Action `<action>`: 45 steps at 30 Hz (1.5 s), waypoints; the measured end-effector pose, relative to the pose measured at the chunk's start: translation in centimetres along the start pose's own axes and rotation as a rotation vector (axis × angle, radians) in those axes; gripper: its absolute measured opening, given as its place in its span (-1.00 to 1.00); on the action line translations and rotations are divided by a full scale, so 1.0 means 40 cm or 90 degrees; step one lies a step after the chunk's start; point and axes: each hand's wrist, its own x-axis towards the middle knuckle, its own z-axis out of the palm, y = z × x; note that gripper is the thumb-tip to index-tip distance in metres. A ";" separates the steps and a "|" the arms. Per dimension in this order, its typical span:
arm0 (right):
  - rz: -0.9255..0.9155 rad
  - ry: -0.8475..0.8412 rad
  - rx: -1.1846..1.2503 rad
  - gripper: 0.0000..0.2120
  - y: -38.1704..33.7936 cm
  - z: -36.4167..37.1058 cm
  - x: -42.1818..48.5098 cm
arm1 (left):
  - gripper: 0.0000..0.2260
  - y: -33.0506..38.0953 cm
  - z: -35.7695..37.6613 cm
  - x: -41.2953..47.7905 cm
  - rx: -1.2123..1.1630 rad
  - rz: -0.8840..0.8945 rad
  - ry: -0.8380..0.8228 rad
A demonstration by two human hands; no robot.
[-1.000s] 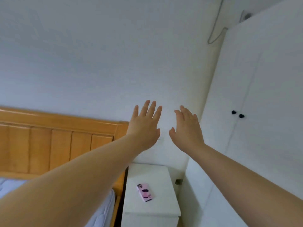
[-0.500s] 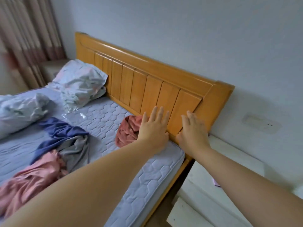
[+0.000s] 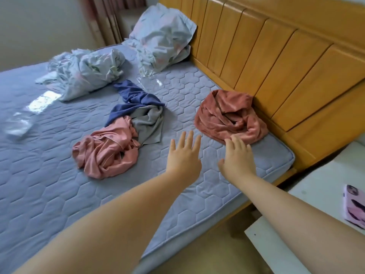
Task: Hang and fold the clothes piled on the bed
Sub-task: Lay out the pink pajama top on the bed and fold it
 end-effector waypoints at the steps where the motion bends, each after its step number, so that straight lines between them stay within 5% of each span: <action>1: -0.003 -0.009 0.013 -0.37 -0.020 0.036 0.009 | -0.38 -0.028 0.036 -0.004 -0.010 -0.018 -0.009; 14: -0.104 -0.208 0.080 -0.35 -0.374 0.482 0.058 | -0.34 -0.393 0.520 -0.055 -0.132 -0.232 -0.139; 21: -0.100 -0.268 0.042 -0.18 -0.474 0.648 0.094 | -0.25 -0.537 0.667 -0.056 -0.062 -0.212 -0.149; 28: -0.050 -0.297 0.094 -0.11 -0.536 0.741 0.153 | -0.11 -0.736 0.678 0.073 -0.002 -0.227 0.000; 32: -0.022 -0.286 0.117 -0.15 -0.550 0.774 0.173 | -0.03 -0.830 0.677 0.145 -0.268 -0.425 -0.153; 34: -0.008 -0.282 0.145 -0.18 -0.558 0.783 0.173 | -0.02 -0.853 0.693 0.149 -0.262 -0.413 -0.211; 36: 0.004 -0.274 0.170 -0.21 -0.562 0.784 0.165 | -0.15 -0.852 0.701 0.141 -0.206 -0.392 -0.191; 40: 0.020 -0.258 0.188 -0.26 -0.544 0.756 0.131 | -0.71 -0.763 0.681 0.120 -0.226 -0.361 -0.165; 45: 0.225 -0.187 0.358 -0.39 -0.454 0.665 0.100 | -0.68 -0.514 0.568 0.107 -0.369 -0.215 -0.226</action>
